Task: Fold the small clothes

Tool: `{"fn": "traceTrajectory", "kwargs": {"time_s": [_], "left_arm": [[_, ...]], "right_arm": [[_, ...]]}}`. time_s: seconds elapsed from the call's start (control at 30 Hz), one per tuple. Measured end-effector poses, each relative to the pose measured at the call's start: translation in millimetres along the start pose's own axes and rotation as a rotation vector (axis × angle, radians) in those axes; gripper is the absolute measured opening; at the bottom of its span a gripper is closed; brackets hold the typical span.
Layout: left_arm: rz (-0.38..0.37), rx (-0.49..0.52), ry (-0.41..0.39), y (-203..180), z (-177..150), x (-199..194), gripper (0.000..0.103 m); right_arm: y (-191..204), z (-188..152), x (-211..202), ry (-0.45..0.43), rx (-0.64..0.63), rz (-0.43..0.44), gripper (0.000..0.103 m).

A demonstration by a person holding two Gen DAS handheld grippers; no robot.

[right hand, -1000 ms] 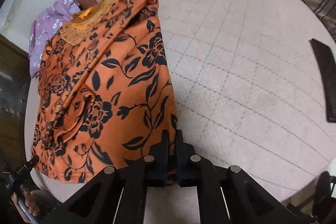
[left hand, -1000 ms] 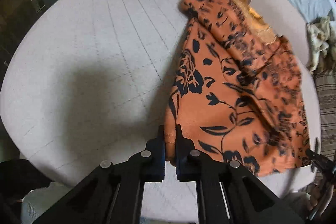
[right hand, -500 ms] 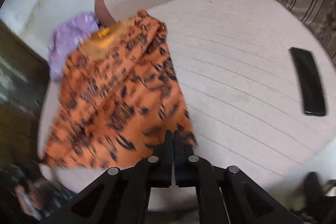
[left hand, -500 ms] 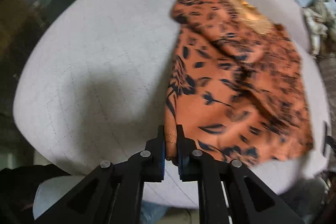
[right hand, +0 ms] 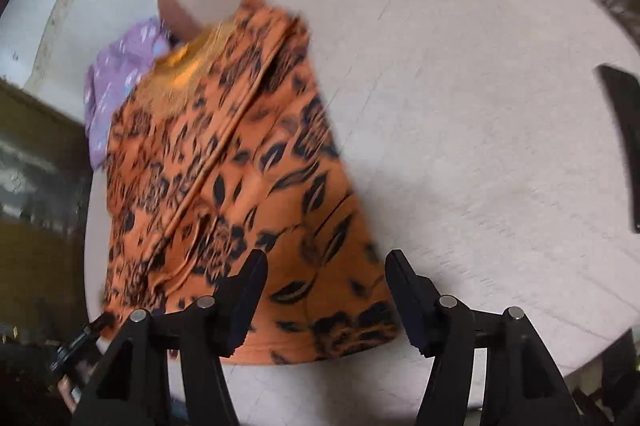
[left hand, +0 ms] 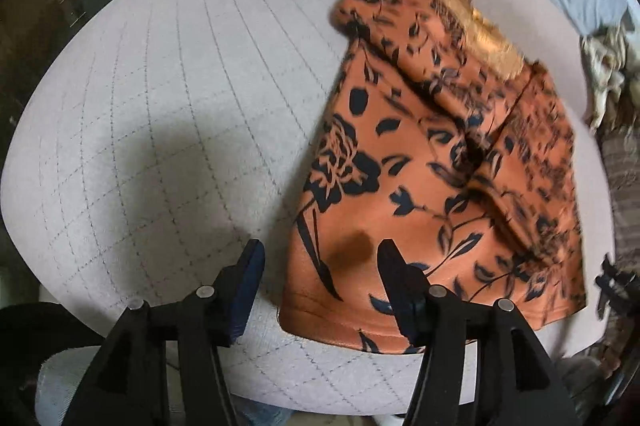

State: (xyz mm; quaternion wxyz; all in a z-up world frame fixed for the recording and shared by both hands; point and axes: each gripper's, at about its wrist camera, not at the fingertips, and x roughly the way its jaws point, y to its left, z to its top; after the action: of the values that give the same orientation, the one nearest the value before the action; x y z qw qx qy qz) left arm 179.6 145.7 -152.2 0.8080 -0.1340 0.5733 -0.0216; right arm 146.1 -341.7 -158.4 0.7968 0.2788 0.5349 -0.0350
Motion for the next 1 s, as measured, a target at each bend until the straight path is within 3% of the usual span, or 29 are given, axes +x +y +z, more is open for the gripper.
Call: {"fn": "traceTrajectory", "kwargs": {"time_s": [0.17, 0.23, 0.33, 0.4, 0.43, 0.5, 0.53, 0.57, 0.67, 0.77, 0.87, 1.0], "left_arm": [[0.035, 0.022, 0.059, -5.1, 4.6, 18.5, 0.062], [0.068, 0.018, 0.062, -3.4, 4.7, 22.3, 0.053], [0.073, 0.006, 0.046, -1.6, 6.1, 22.4, 0.036], [0.069, 0.024, 0.045, -6.7, 7.6, 25.1, 0.007], [0.065, 0.039, 0.043, -9.3, 5.7, 23.4, 0.007], [0.087, 0.064, 0.021, -13.5, 2.2, 18.1, 0.006], [0.093, 0.075, 0.017, -15.5, 1.5, 16.9, 0.006], [0.097, 0.079, 0.014, -16.2, 1.0, 15.9, 0.006], [0.076, 0.06, 0.006, -11.0, 3.2, 5.2, 0.005], [0.06, 0.052, -0.018, 1.7, 5.9, -20.3, 0.005], [-0.003, 0.044, -0.013, 13.5, 5.3, -41.3, 0.005], [0.052, 0.106, 0.017, 15.9, -5.5, -40.1, 0.006]], "right_arm": [[9.2, 0.4, 37.2, 0.151, -0.059, -0.11, 0.064], [17.9, -1.3, 51.7, 0.202, -0.114, -0.173, 0.063], [23.5, -1.2, 60.1, 0.23, -0.153, -0.214, 0.064], [26.2, -0.6, 66.7, 0.263, -0.174, -0.229, 0.065], [27.6, -1.1, 67.2, 0.261, -0.175, -0.234, 0.062], [32.7, -4.2, 63.3, 0.243, -0.202, -0.251, 0.041], [37.8, -5.1, 60.7, 0.226, -0.221, -0.259, 0.017], [44.2, -9.4, 57.6, 0.217, -0.241, -0.254, 0.008], [55.2, -17.1, 53.3, 0.196, -0.293, -0.273, 0.006], [51.1, -16.2, 30.3, 0.15, -0.255, -0.223, 0.006], [44.6, -16.6, -5.5, 0.089, -0.233, -0.173, 0.005], [36.4, -27.0, -36.3, 0.072, -0.244, -0.14, 0.005]]}}
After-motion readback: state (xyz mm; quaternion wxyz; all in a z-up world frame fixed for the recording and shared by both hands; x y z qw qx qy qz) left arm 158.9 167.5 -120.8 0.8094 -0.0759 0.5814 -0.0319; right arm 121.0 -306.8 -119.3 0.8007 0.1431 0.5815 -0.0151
